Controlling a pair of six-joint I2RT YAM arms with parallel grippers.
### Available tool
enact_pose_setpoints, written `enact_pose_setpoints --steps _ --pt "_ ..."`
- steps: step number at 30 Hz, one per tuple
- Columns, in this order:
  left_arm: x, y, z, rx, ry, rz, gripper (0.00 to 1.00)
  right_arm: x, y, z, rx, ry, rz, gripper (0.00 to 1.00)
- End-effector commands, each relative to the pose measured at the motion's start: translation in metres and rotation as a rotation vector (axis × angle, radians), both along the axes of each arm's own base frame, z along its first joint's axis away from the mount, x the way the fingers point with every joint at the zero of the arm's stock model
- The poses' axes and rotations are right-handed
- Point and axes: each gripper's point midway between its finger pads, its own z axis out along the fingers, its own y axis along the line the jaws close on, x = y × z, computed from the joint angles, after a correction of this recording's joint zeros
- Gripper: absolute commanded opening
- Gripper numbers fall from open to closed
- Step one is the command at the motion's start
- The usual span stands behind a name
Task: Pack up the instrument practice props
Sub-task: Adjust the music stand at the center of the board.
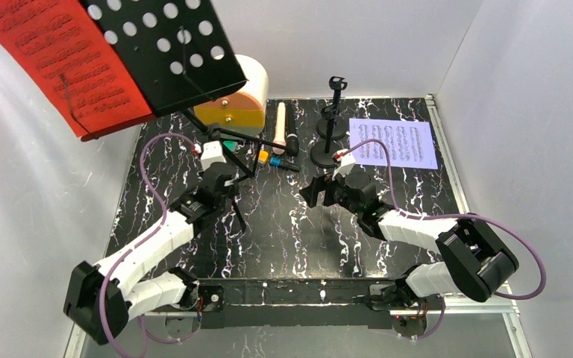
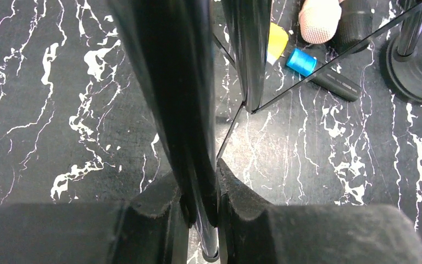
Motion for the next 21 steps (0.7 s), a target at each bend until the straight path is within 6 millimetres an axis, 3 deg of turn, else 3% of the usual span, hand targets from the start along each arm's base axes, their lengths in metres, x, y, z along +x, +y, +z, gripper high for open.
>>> enact_pose_setpoints --steps 1,10,21 --pt "0.001 -0.001 0.016 0.175 0.03 0.001 0.0 0.001 0.004 0.02 0.048 -0.071 0.016 0.99" --pt "0.0 0.009 0.031 0.233 0.034 0.036 0.0 -0.005 0.008 0.022 0.057 -0.083 0.057 0.98" --pt "-0.007 -0.008 -0.019 0.076 0.055 0.068 0.0 -0.005 0.015 0.018 0.057 -0.074 0.091 0.97"
